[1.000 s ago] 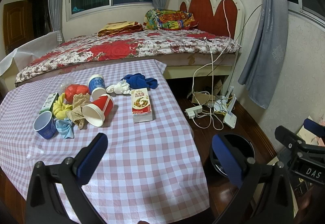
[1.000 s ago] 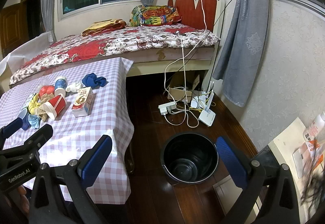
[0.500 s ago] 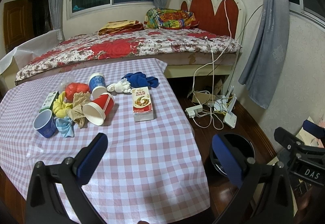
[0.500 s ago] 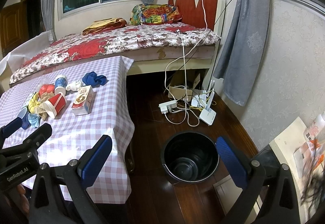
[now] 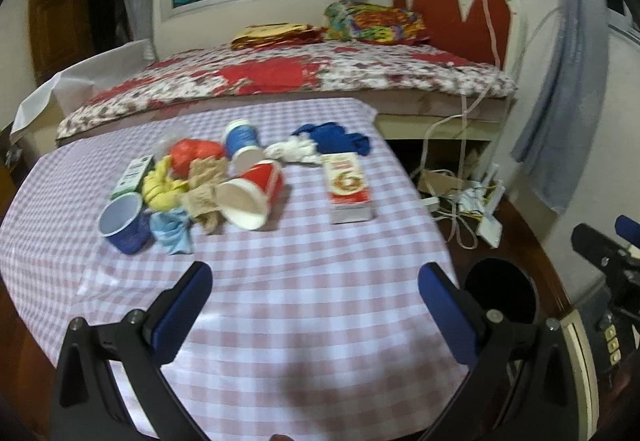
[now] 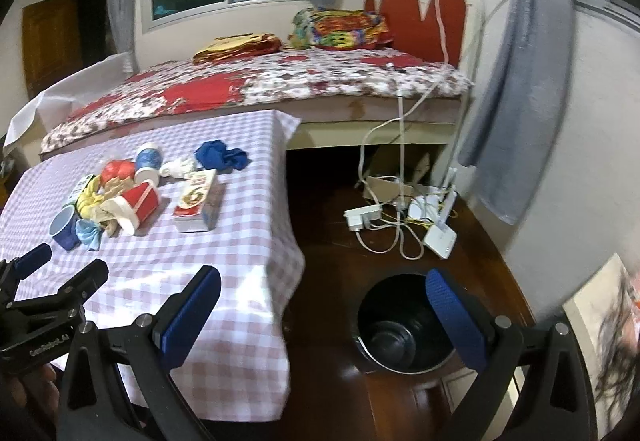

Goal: Collect trash
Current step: 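Grasp the light blue mask with the left tool while the right tool grasps the white milk carton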

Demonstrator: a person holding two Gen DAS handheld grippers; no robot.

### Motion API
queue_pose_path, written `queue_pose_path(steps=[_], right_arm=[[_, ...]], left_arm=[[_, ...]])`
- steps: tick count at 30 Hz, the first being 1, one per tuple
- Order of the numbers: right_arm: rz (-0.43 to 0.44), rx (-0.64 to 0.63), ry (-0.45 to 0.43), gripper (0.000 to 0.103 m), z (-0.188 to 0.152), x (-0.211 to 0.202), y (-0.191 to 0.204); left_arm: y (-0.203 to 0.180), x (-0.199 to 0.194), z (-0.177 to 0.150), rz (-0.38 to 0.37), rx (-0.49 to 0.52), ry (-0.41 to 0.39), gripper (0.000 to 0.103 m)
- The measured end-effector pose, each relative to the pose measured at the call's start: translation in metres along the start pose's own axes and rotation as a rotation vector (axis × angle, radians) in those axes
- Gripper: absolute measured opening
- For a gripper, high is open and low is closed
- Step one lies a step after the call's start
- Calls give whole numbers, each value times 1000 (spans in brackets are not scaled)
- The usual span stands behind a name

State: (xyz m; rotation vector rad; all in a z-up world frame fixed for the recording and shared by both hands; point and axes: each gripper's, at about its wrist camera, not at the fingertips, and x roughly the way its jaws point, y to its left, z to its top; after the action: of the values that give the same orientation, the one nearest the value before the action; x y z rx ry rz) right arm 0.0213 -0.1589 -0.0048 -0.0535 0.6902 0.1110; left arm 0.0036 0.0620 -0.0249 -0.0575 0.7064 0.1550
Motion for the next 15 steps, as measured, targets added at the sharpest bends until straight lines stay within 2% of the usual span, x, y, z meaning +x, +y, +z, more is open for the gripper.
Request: queue_pose_path(steps=[6, 9, 13, 15], right_arm=[[41, -63, -2, 103, 11, 17, 36], [54, -88, 1, 103, 16, 26, 52], [71, -95, 7, 103, 26, 43, 70], [79, -88, 18, 103, 30, 54, 78]], left_arm=[[43, 11, -2, 68, -51, 11, 103], [67, 20, -4, 126, -69, 20, 103], [93, 30, -6, 150, -96, 29, 103], [107, 36, -6, 130, -123, 34, 103]])
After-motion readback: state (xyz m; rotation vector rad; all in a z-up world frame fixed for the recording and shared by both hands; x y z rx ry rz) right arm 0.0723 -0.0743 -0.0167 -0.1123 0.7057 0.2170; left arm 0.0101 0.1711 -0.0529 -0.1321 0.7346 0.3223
